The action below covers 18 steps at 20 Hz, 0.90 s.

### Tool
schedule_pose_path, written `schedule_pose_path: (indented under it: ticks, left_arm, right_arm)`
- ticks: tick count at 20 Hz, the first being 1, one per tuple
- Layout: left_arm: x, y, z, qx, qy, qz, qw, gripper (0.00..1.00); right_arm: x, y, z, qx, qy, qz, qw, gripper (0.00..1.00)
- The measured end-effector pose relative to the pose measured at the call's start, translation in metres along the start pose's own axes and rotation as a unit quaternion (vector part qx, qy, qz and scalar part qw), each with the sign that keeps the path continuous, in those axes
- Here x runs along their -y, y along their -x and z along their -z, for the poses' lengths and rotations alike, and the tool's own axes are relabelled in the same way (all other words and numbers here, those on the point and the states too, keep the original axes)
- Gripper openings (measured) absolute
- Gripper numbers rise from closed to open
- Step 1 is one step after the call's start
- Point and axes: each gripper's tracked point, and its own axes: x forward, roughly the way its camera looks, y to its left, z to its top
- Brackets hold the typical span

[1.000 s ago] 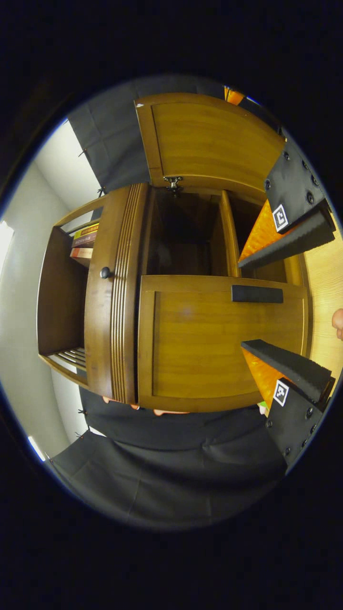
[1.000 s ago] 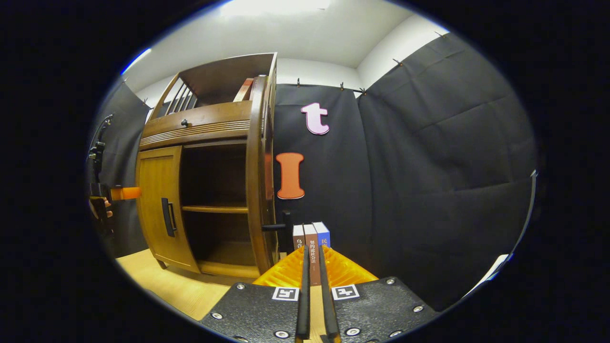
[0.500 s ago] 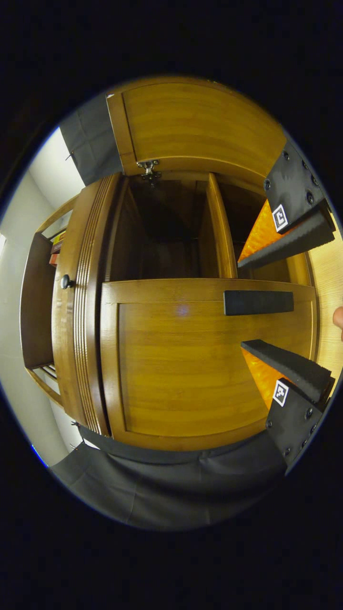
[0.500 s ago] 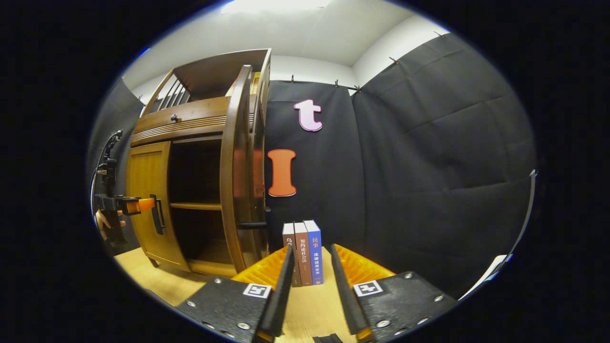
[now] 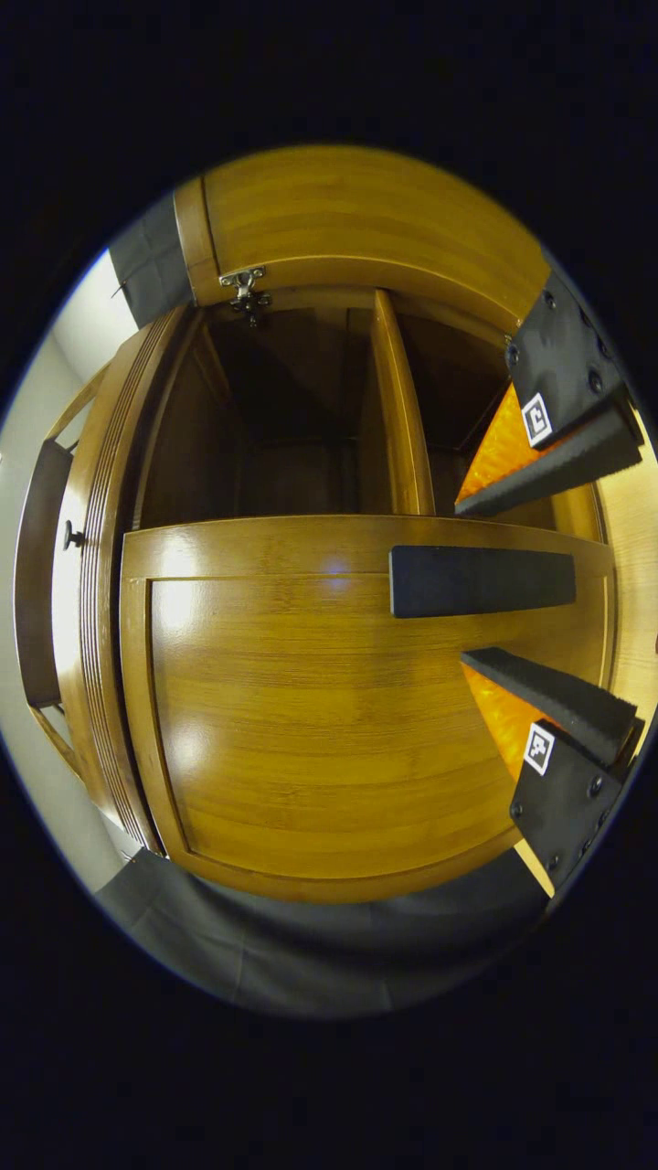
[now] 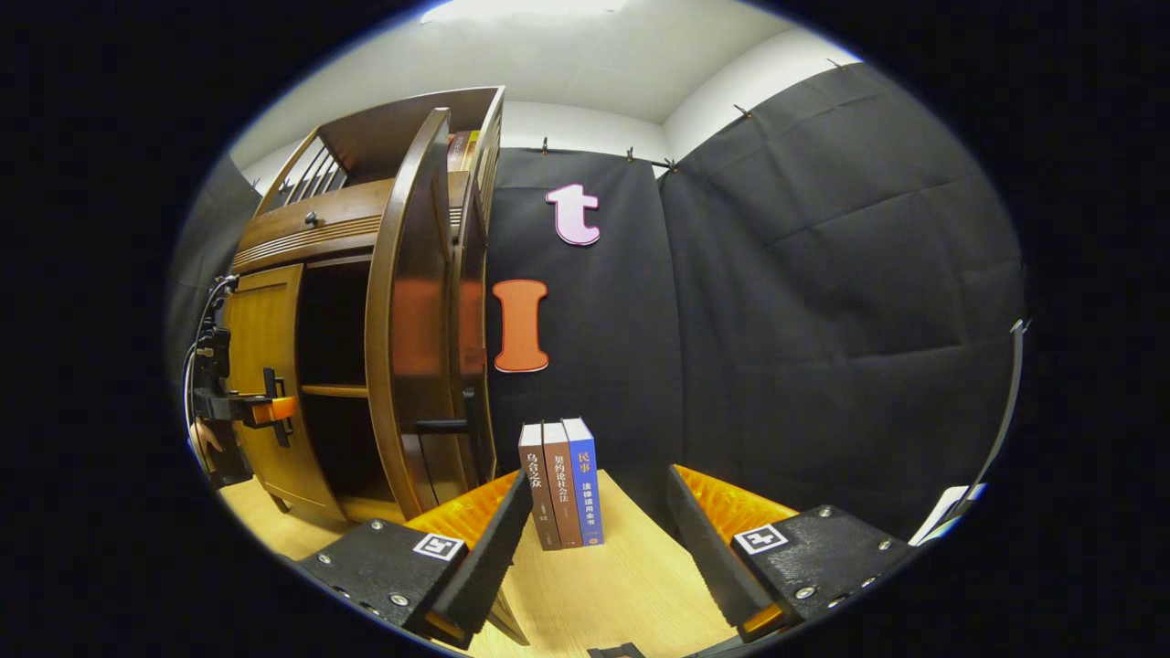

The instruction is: Open the right door of the double-door shoe cabinet with the right hand, and open the left door with the left hand.

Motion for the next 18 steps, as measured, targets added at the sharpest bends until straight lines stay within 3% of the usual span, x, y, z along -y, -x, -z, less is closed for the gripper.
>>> schedule_pose_path:
  ticks: [3,5,9,11,12,14,15,16,17,18]
  left_arm:
    - [0.001,-0.001,0.002,-0.005,0.007,0.002,1.0,0.79]
    - [0.002,-0.004,0.006,-0.005,0.015,0.003,1.0,0.63]
    - [0.004,0.0,0.006,-0.006,0.022,0.016,1.0,0.41]
    - [0.006,0.005,0.006,-0.006,0.03,0.018,0.999,0.36]
    - [0.004,0.011,0.008,-0.006,0.033,0.02,0.999,0.33]
    - [0.004,0.019,0.007,-0.007,0.028,0.033,0.999,0.29]
    - [0.005,0.026,0.007,-0.007,0.028,0.039,0.999,0.29]
    - [0.005,0.032,0.008,-0.008,0.029,0.045,0.999,0.29]
    - [0.003,0.037,0.007,-0.008,0.029,0.05,0.998,0.29]
    - [0.002,0.044,0.007,-0.01,0.029,0.054,0.998,0.3]
  right_arm:
    - [-0.005,0.003,-0.002,0.002,-0.01,-0.009,1.0,0.92]
    - [-0.006,0.003,-0.004,0.005,-0.009,-0.01,1.0,0.92]
    - [-0.007,0.005,-0.004,0.005,0.005,-0.007,1.0,0.92]
    - [-0.012,0.011,-0.004,0.003,0.003,-0.013,1.0,0.92]
    - [-0.013,0.013,-0.004,0.002,0.001,-0.014,1.0,1.0]
    - [-0.016,0.017,-0.006,0.0,0.001,-0.014,1.0,1.0]
    - [-0.018,0.02,-0.007,0.0,0.002,-0.014,1.0,0.92]
    - [-0.02,0.024,-0.009,0.0,0.002,-0.013,1.0,0.92]
    - [-0.024,0.026,-0.01,-0.002,0.004,-0.013,1.0,1.0]
    - [-0.028,0.029,-0.013,-0.002,0.005,-0.014,1.0,1.0]
